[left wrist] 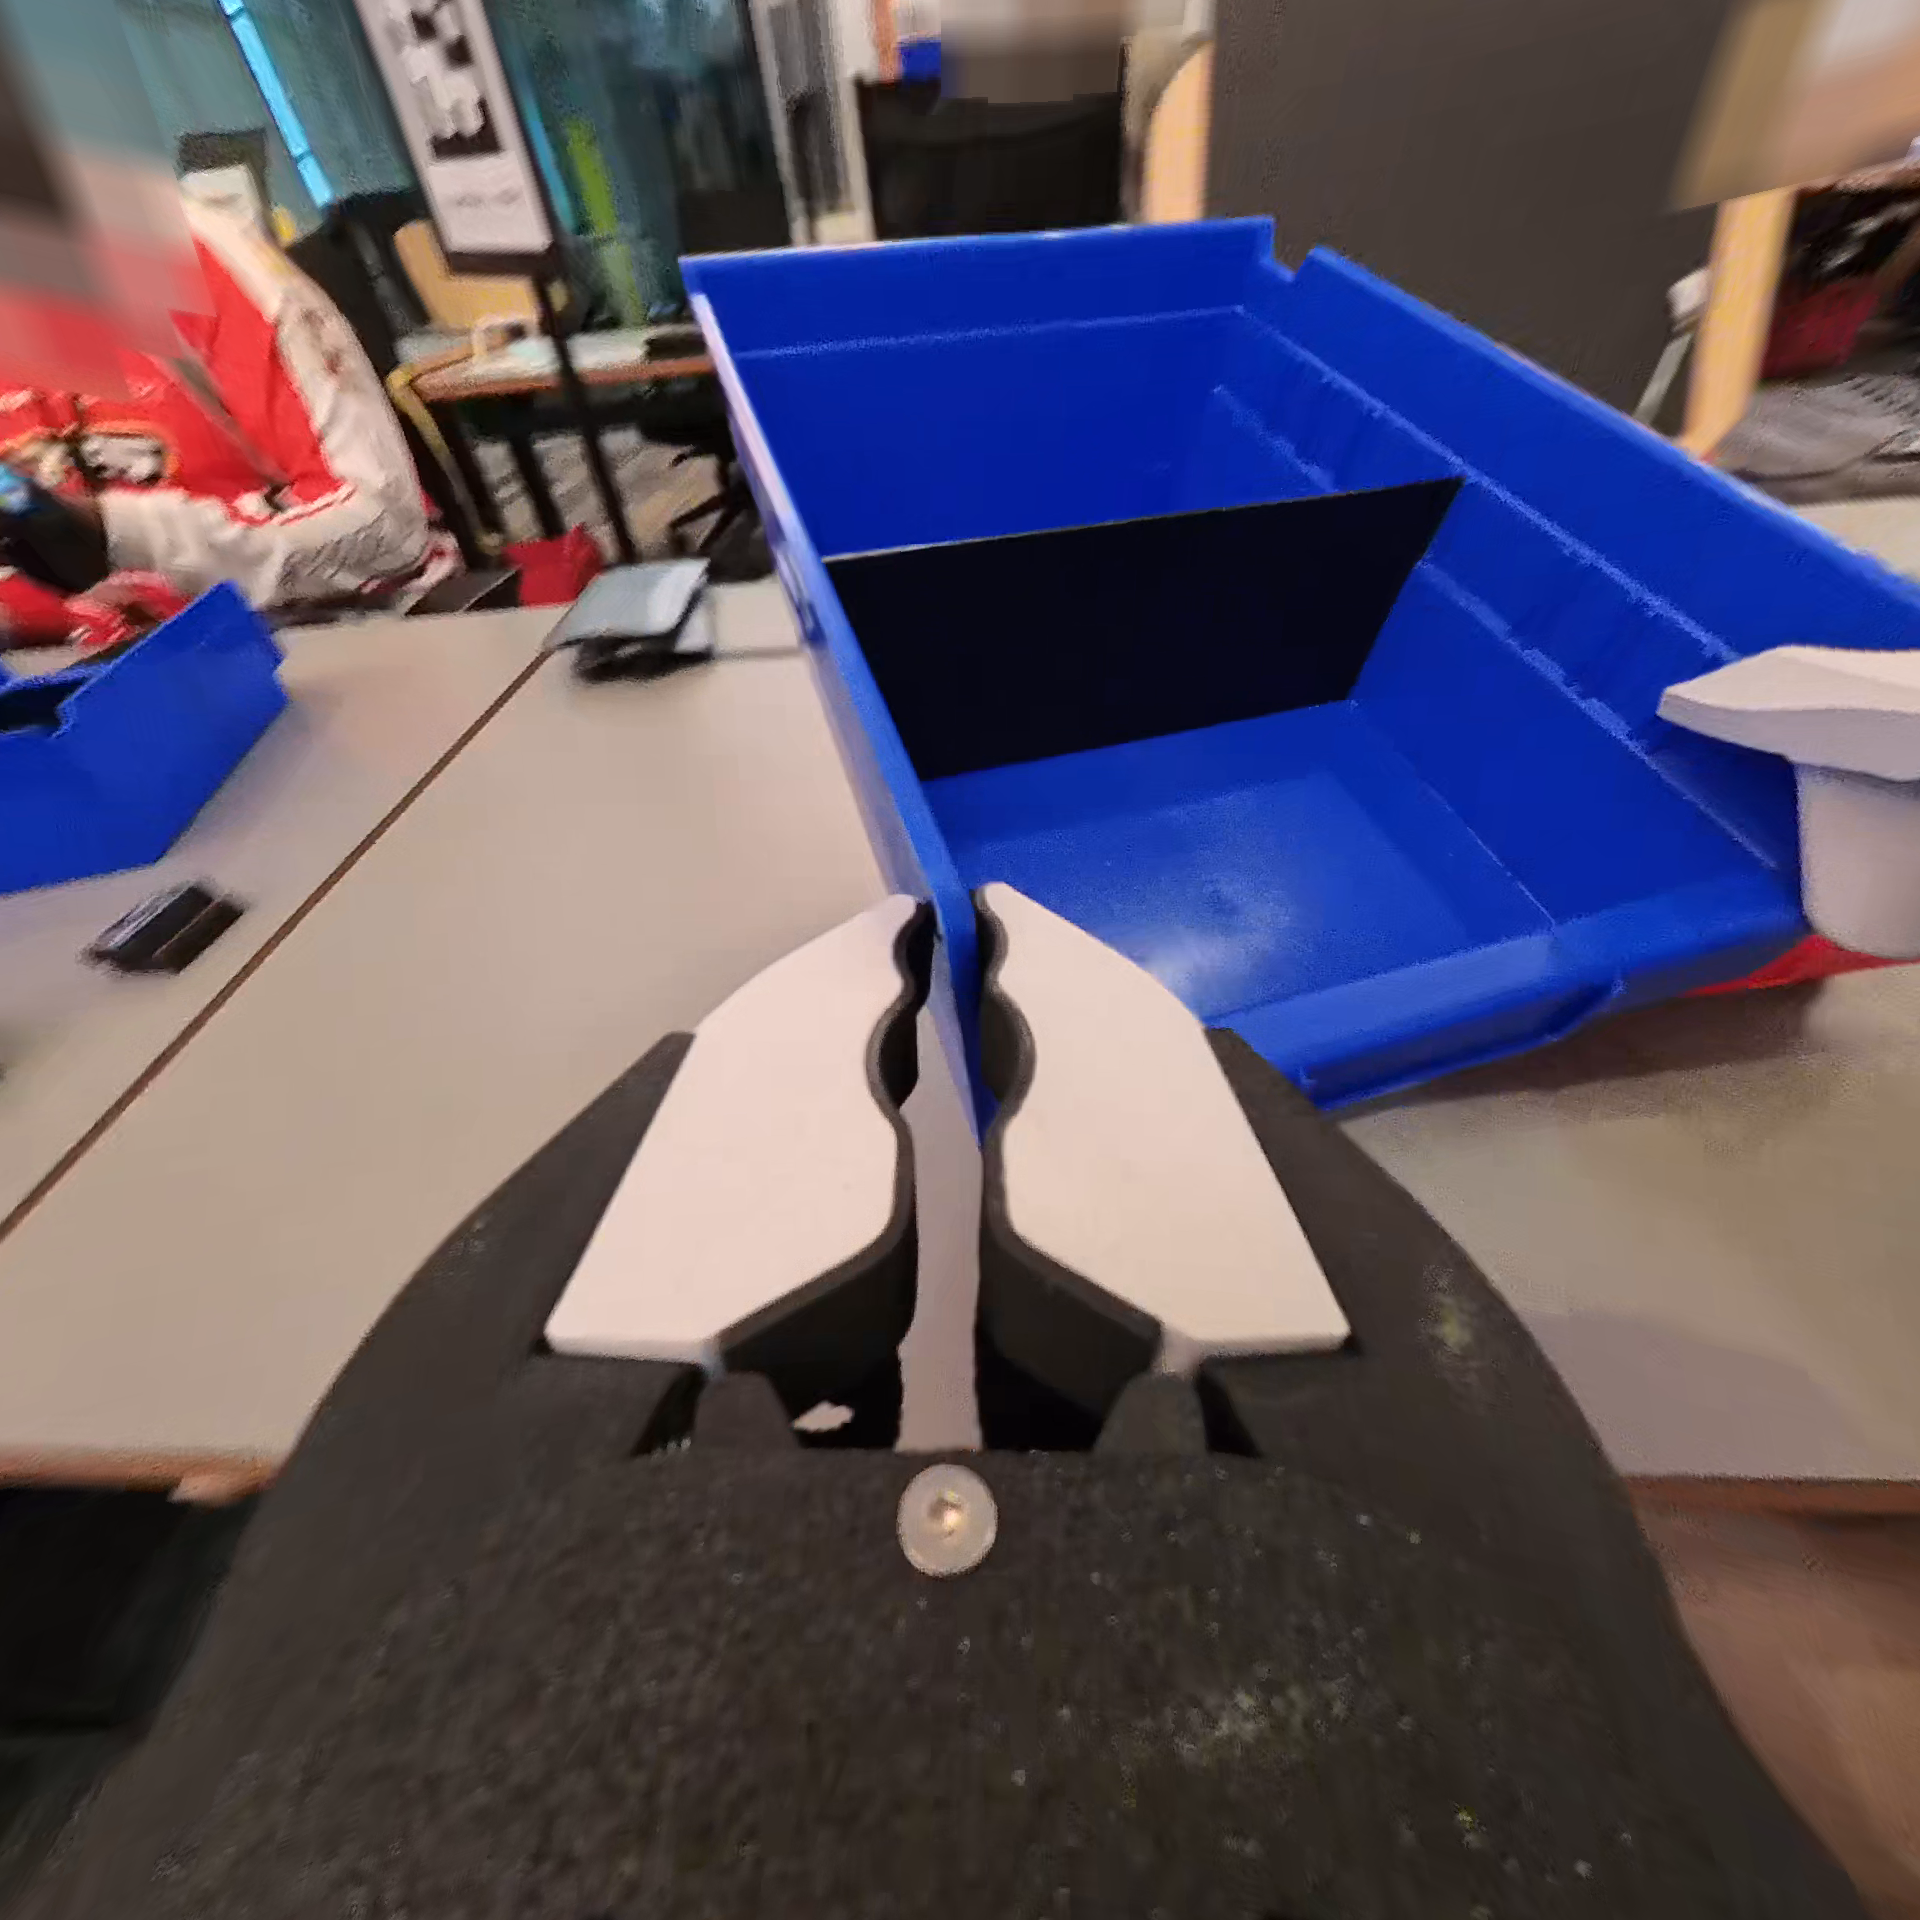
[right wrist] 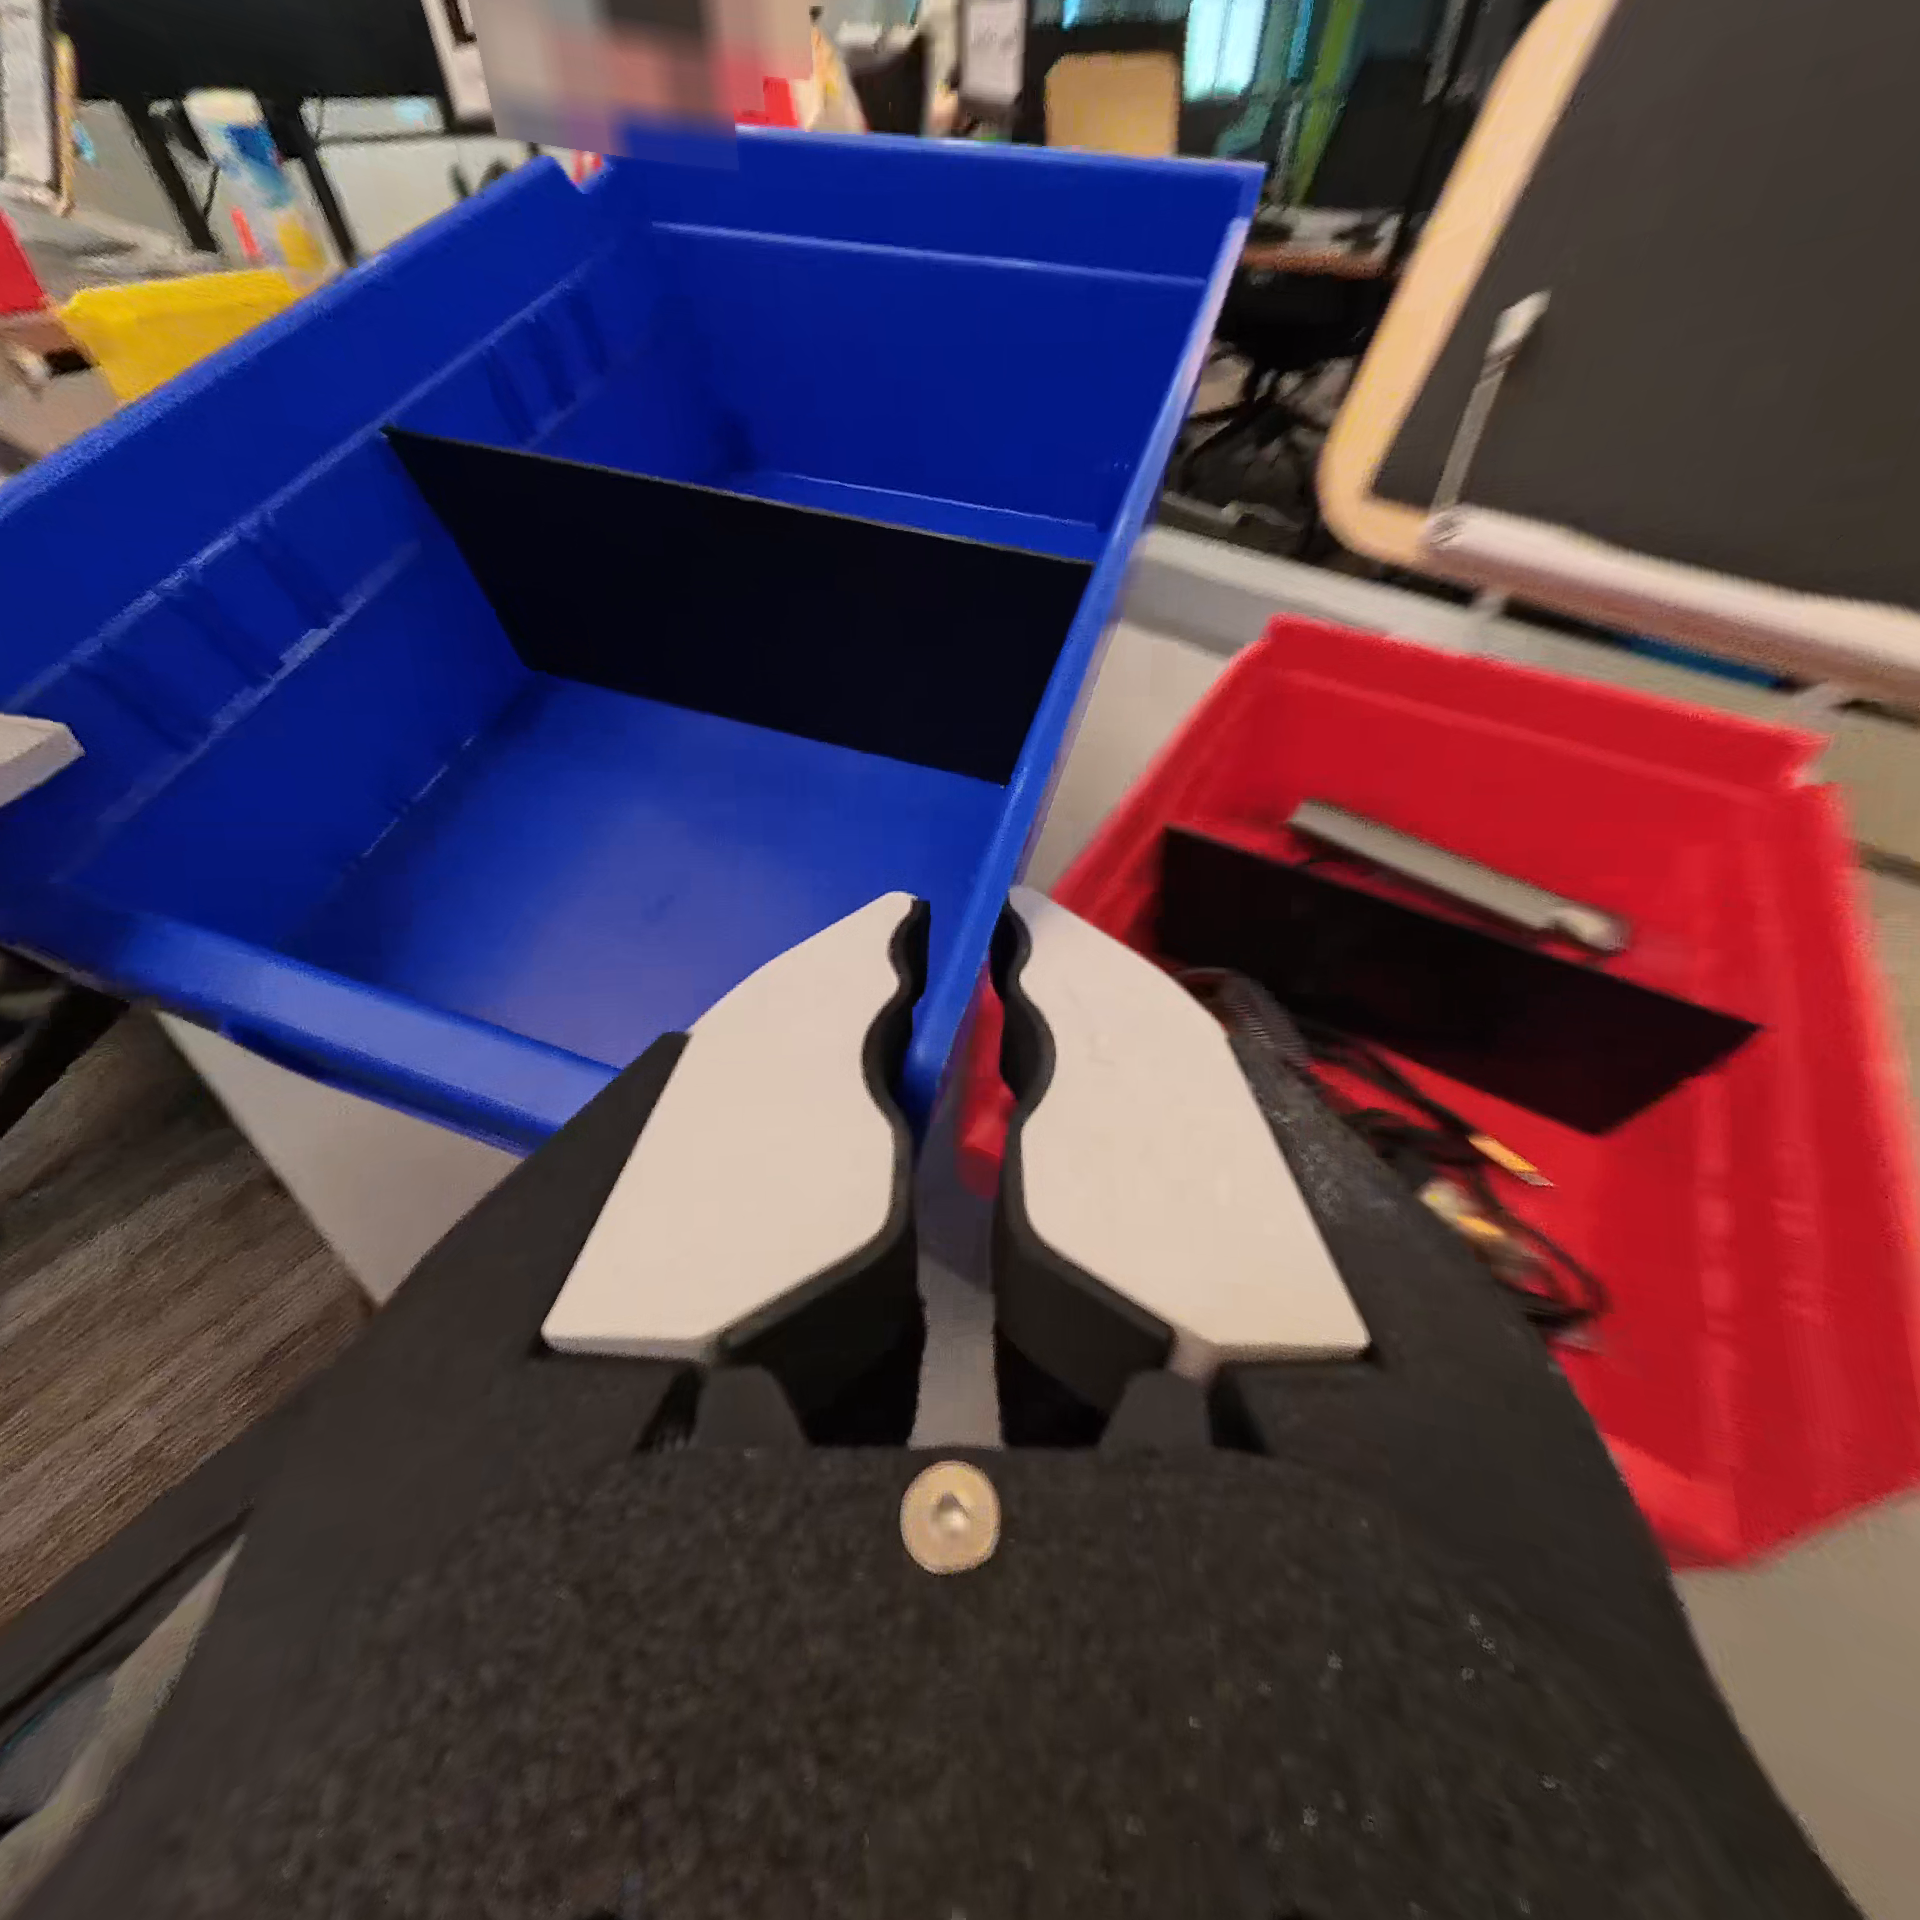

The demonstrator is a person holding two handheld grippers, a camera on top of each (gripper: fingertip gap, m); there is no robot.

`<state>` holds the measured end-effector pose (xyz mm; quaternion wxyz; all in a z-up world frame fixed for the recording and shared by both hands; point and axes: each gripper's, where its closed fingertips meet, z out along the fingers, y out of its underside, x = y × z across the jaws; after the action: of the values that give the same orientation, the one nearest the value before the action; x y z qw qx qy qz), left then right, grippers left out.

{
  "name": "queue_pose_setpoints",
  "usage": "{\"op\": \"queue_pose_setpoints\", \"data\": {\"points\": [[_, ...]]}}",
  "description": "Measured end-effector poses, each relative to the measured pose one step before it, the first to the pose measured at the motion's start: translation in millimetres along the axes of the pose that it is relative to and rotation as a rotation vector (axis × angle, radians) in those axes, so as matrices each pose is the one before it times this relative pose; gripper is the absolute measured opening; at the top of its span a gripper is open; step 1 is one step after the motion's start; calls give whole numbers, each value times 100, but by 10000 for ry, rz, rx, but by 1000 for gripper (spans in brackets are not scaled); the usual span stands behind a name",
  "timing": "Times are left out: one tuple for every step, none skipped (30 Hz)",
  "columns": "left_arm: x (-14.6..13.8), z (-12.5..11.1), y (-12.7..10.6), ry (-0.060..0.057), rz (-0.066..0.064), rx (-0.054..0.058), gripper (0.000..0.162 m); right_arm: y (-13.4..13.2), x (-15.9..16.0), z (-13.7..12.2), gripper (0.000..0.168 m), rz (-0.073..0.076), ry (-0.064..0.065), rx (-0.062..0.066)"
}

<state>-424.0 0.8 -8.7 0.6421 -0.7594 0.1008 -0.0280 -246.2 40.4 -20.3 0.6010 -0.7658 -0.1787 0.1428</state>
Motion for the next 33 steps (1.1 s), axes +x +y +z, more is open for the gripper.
{"op": "queue_pose_setpoints", "data": {"points": [[1704, 644, -1267, 395, 43, 228, 6, -900, 1760, -1204, 11, -32, 341, 245], [1924, 878, -1183, 464, 29, 190, 6, -835, 2013, -1256, 11, -16, 398, 239], [2096, 1116, -1013, 559, -47, 94, 6, -757, 2261, -1268, 11, -27, 470, 230], [2241, 1308, -898, 628, -106, 26, 6, -633, 2459, -1242, 11, -41, 528, 181], [2290, 1472, -801, 610, -24, 30, 7, -503, 2595, -1170, 11, -13, 530, 117], [2331, 1646, -663, 569, 131, 25, 7, -388, 2678, -1086, 10, 44, 517, 71], [2355, 1770, -482, 552, 233, -23, 7, -254, 2798, -982, 10, 77, 525, 26], [2356, 1889, -320, 538, 239, -71, 7, -61, 2870, -851, 10, 82, 517, -48], [2331, 1951, -141, 523, 173, -117, 7, 121, 2872, -716, 10, 84, 485, -113], [2272, 1998, 42, 505, 66, -179, 8, 313, 2838, -556, 9, 154, 444, -135], [2156, 2013, 185, 439, 3, -224, 8, 499, 2742, -379, 9, 174, 388, -174], [2001, 1989, 305, 362, 17, -223, 9, 667, 2620, -199, 9, 179, 317, -207], [1878, 1932, 381, 313, 54, -203, 9, 900, 2522, -1, 9, 141, 291, -297], [1759, 1826, 412, 279, 94, -165, 9, 1085, 2359, 128, 8, 70, 244, -399], [1554, 1714, 468, 226, 106, -126, 9, 1142, 2158, 271, 8, 127, 143, -365], [1339, 1576, 564, 155, 79, -145, 10, 1161, 1911, 425, 8, 250, 41, -280], [1141, 1442, 665, 104, 68, -197, 10, 1180, 1683, 565, 8, 220, 37, -268], [939, 1299, 727, 63, 49, -229, 10, 1168, 1440, 640, 8, 107, 29, -315], [749, 1157, 762, 45, 13, -218, 10, 1130, 1210, 759, 7, 101, -23, -302], [537, 1023, 751, 29, 1, -206, 10, 1013, 950, 810, 7, 108, -94, -250], [361, 882, 712, 16, -13, -189, 10, 814, 693, 809, 8, 66, -161, -183], [224, 748, 637, 19, -42, -176, 11, 692, 530, 776, 8, 35, -172, -126], [107, 629, 530, 9, -54, -136, 11, 584, 435, 703, 8, 20, -129, -111], [66, 532, 399, 6, -52, -82, 11, 555, 368, 665, 9, 3, -101, -90], [112, 472, 224, 34, -10, -26, 12, 527, 481, 636, 8, -87, 3, -51], [253, 446, 234, 112, 31, -76, 13, 518, 591, 586, 7, -182, 84, -55], [499, 411, 173, 257, -31, -48, 15, 504, 689, 589, 5, -72, 205, -77], [511, 364, 8, 272, -42, 35, 18, -71, 447, 463, 5, 264, 24, 230], [341, 247, -139, 213, 35, 47, 20, -265, 449, 432, 5, 873, -48, 197], [339, 206, -90, 272, 34, -77, 22, -234, 311, 510, 6, 922, -114, 151], [205, 137, -46, 228, -67, -126, 25, -149, 147, 561, 7, 918, -128, 36], [95, 19, -3, 186, -152, -127, 26, 62, -21, 553, 10, 561, -176, -134], [161, -152, 50, 253, -162, -121, 26, 401, -108, 434, 15, 97, -196, -355]]}}
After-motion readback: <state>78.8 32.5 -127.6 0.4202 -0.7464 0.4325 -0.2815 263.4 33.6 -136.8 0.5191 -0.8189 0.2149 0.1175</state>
